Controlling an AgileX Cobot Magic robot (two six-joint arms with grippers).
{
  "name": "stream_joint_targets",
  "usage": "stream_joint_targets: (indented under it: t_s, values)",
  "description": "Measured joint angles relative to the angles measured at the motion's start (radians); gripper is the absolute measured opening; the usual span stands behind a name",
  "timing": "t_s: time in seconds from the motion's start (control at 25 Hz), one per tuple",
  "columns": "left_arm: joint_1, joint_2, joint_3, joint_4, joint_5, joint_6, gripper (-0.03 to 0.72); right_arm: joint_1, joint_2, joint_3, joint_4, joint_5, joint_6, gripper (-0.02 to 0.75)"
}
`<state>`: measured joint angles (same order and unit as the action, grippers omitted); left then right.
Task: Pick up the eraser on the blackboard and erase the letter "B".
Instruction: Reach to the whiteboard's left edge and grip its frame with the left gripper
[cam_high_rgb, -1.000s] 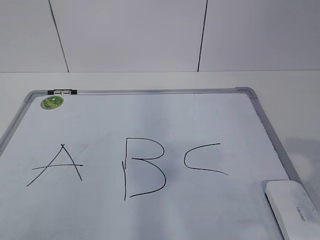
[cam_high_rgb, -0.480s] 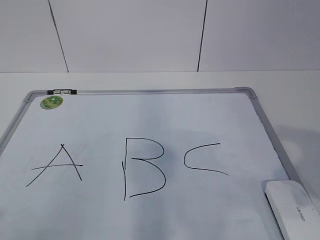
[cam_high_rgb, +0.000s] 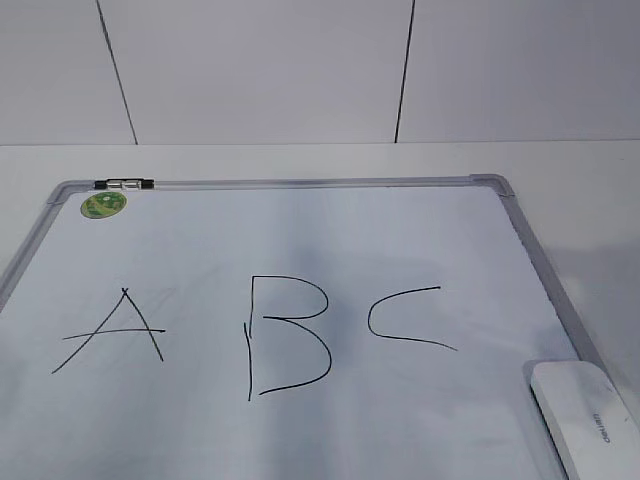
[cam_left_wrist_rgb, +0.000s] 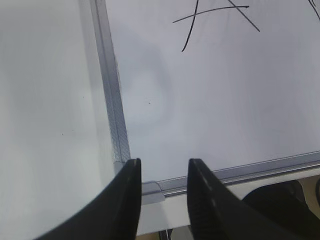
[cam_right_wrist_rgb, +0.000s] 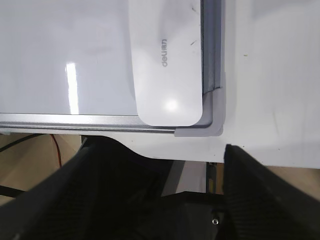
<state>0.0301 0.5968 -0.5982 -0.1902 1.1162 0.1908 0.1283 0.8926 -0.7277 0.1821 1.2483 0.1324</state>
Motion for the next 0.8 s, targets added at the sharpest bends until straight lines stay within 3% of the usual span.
stream_joint_targets:
  t_s: [0.44, 0.8]
  values:
    - [-0.002, 0.529, -0.322, 0.006, 0.018, -0.001, 0.239, 0.000, 0.037, 0.000, -0.019, -0.004, -0.026, 0.585]
    - [0.000, 0.856, -0.483, 0.064, -0.057, -0.002, 0.239, 0.000, 0.037, 0.000, -0.022, -0.005, -0.026, 0.585]
